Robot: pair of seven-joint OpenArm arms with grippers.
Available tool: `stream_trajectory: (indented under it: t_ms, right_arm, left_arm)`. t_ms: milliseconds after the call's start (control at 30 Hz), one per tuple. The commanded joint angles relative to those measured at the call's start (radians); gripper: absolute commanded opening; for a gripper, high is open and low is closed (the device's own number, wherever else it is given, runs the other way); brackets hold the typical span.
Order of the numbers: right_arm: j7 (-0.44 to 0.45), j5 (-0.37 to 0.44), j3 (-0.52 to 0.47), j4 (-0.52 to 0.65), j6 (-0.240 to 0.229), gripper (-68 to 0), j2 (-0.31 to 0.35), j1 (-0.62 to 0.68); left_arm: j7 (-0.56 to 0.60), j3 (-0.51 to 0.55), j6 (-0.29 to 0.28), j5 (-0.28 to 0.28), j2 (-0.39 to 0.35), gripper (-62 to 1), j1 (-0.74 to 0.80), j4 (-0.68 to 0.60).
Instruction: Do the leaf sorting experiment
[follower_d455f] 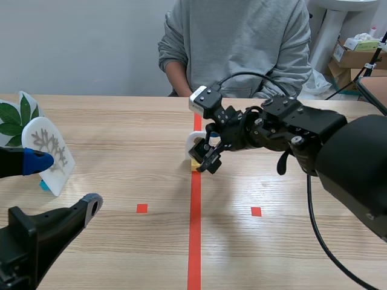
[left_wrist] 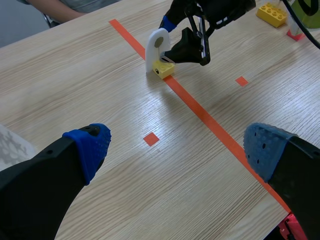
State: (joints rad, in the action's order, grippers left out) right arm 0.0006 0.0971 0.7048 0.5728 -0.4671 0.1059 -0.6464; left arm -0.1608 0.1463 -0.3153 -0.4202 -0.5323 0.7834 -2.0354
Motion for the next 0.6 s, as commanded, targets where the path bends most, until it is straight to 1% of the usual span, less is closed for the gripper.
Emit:
stream_trajectory:
  t_ms: [0, 67, 167, 267, 433, 500, 567]
  right_arm:
    - [0.019, 0.008, 0.009, 0.008, 0.004, -27.3, -0.001, -0.036]
    - [0.027, 0.006, 0.013, 0.008, 0.005, -30.9, -0.001, -0.035]
    - [0.032, 0.006, 0.016, 0.008, 0.011, -32.9, -0.001, -0.031]
    - [0.033, 0.006, 0.016, 0.008, 0.052, -36.1, -0.001, -0.031]
    - [0.048, 0.0, 0.016, 0.008, 0.064, -40.0, -0.001, -0.029]
    - [0.063, -0.003, 0.016, 0.008, 0.068, -45.1, -0.001, -0.024]
    - [0.079, -0.027, 0.016, 0.008, 0.069, -52.6, -0.001, -0.018]
  left_arm:
    - [0.014, 0.005, 0.002, -0.006, 0.002, -4.1, -0.003, -0.001]
    - [0.014, 0.005, 0.002, -0.006, 0.002, -4.1, -0.003, -0.001]
    - [0.014, 0.005, 0.002, -0.006, 0.002, -4.1, -0.003, -0.001]
    - [0.014, 0.005, 0.002, -0.006, 0.002, -4.1, -0.003, -0.001]
    - [0.013, 0.005, 0.002, -0.006, 0.002, -4.1, -0.003, -0.001]
    - [0.013, 0.005, 0.002, -0.006, 0.002, -4.1, -0.003, -0.001]
    - [0.013, 0.005, 0.002, -0.006, 0.002, -4.1, -0.003, -0.001]
